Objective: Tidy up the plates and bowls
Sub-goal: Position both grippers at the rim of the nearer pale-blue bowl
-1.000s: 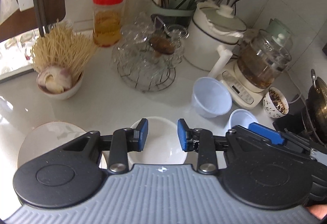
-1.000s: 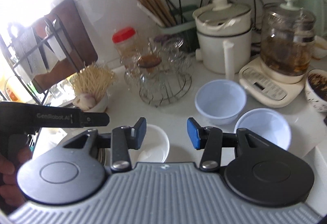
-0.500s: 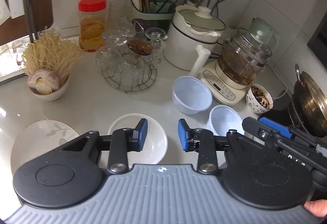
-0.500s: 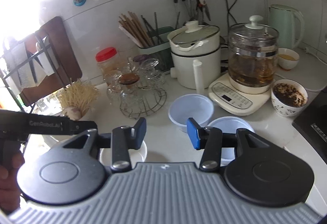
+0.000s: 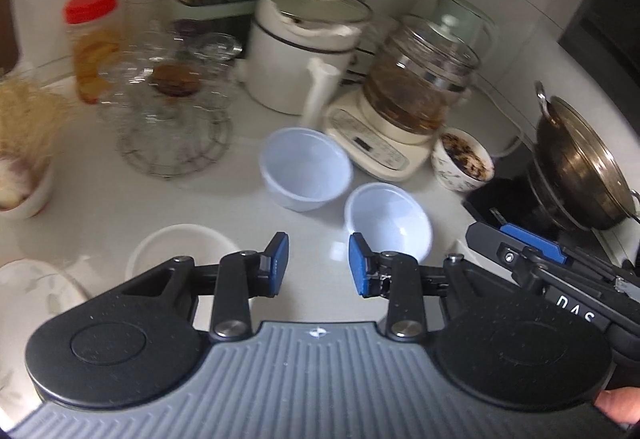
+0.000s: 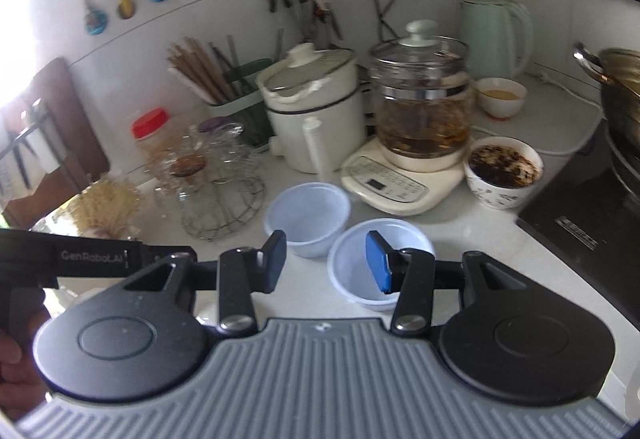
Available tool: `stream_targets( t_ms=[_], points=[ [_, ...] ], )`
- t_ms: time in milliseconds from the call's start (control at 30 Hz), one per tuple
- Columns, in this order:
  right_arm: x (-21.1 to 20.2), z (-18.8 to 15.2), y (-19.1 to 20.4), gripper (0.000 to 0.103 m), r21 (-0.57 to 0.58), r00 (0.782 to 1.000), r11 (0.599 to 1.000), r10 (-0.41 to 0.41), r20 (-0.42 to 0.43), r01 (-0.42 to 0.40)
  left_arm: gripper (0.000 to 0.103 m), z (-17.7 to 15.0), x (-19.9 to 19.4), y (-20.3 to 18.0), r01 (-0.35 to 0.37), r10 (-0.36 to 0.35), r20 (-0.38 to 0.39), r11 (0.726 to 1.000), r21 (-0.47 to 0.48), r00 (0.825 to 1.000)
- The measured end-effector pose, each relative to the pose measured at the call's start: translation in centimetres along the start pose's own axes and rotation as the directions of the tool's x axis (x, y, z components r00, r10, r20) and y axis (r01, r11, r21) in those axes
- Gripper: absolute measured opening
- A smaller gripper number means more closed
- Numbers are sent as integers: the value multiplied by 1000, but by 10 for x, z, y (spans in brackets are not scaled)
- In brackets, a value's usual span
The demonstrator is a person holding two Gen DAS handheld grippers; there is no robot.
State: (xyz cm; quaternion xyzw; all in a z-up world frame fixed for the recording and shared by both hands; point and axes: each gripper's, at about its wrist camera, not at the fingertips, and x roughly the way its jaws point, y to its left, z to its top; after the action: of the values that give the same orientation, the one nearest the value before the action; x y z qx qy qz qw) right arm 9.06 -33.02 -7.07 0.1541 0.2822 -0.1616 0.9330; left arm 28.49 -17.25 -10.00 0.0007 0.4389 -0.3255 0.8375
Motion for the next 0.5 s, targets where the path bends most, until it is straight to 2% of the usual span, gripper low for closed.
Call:
stream_targets(
  t_ms=[333, 500],
  points=[
    [12, 2, -35, 48, 86, 996, 992, -86, -27, 88, 42, 22, 44, -29, 66, -62, -73, 996, 56, 995],
    [29, 3, -48, 48, 123, 992, 986, -106, -71, 114, 43, 30, 71, -33, 69, -62, -117, 996, 62, 991]
  ],
)
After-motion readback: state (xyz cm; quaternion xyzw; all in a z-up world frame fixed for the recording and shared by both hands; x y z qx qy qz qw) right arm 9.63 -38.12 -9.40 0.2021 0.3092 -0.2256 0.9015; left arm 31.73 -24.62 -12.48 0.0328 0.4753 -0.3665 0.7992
